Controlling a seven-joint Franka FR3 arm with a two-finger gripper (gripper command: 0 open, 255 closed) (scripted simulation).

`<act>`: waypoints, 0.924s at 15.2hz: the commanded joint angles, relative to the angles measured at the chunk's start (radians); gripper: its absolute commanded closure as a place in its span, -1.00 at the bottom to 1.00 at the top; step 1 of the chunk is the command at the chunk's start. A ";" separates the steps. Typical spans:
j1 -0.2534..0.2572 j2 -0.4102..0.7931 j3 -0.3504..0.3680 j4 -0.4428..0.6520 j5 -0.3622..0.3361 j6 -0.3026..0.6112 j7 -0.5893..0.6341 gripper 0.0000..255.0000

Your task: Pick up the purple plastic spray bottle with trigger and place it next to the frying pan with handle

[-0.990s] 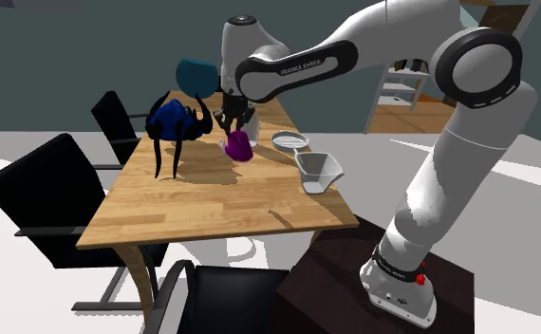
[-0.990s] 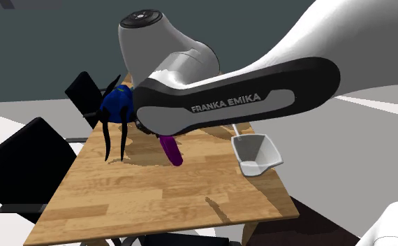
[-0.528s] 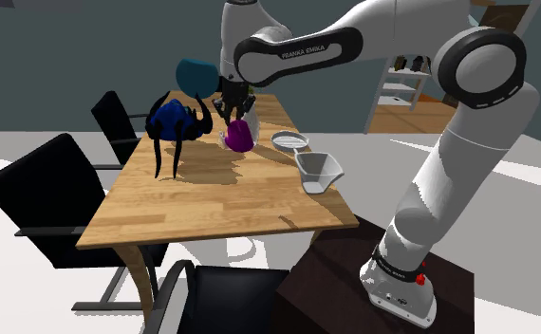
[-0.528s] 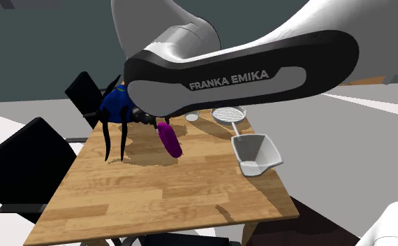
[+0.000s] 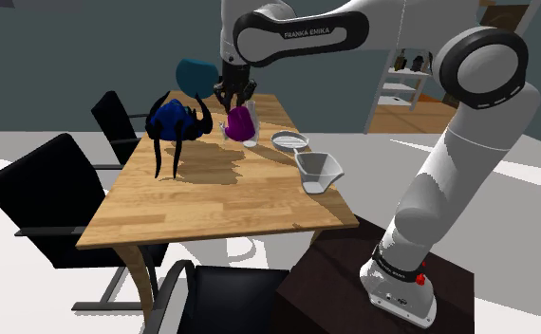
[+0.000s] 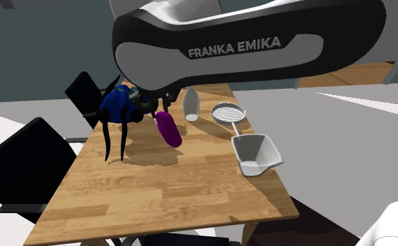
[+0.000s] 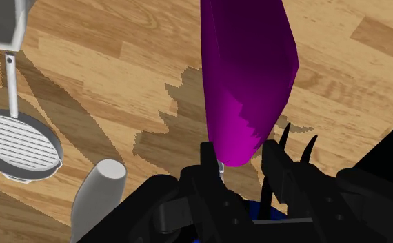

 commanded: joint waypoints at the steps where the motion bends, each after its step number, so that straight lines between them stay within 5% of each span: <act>1: 0.000 0.002 0.000 0.030 0.002 -0.028 -0.007 1.00; 4: 0.001 0.007 0.001 0.071 0.003 -0.064 -0.014 1.00; 14: -0.108 0.029 -0.125 0.085 0.049 -0.007 -0.253 1.00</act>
